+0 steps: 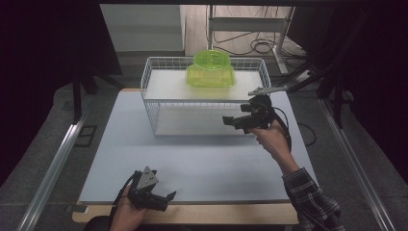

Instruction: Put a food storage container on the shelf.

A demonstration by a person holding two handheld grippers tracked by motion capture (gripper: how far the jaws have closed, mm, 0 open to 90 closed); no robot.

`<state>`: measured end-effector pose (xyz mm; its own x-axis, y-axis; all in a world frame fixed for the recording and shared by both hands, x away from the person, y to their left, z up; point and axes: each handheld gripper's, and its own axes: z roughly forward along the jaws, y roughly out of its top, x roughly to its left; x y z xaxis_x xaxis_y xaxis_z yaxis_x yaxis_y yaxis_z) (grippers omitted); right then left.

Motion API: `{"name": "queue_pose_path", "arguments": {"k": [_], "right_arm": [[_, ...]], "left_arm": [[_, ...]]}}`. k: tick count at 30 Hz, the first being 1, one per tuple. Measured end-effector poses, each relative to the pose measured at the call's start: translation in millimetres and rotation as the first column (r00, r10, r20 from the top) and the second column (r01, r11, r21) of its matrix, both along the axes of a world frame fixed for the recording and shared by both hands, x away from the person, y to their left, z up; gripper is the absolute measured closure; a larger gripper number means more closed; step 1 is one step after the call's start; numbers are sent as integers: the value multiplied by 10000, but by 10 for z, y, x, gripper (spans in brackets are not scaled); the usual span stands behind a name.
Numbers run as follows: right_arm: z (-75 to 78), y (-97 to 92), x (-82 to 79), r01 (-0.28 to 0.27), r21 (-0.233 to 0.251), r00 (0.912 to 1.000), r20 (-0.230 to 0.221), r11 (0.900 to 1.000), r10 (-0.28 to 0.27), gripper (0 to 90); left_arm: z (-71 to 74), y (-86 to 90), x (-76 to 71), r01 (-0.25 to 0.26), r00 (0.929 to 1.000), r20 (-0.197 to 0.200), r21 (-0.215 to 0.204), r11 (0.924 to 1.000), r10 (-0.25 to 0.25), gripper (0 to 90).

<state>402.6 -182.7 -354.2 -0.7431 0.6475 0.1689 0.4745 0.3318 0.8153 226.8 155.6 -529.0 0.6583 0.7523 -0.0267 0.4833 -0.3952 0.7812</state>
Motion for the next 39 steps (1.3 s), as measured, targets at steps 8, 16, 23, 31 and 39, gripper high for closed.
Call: {"name": "queue_pose_path", "arguments": {"k": [8,16,23,31,39], "right_arm": [[-69,-40,-51,61,-103,10000,-27,9999,-62,49],[-175,-84,-118,62,-139,10000,-70,9999,-63,49],[-289,-116,-170,148,-129,9998,-148,9998,-150,49],[-396,-110,-279,152,-320,9999,80,9994,-149,50],[-581,-80,-371,0,-594,10000,89,9982,5,49]], "left_arm": [[-2,-1,-1,4,10000,13,48,10000,-4,0],[-6,-7,-2,8,10000,14,96,10000,-8,0],[-10,-9,-2,9,10000,13,120,9999,-9,0],[-12,-10,-1,14,10000,19,156,9999,-14,0],[-15,-11,0,22,10000,4,213,9998,-22,0]]}}
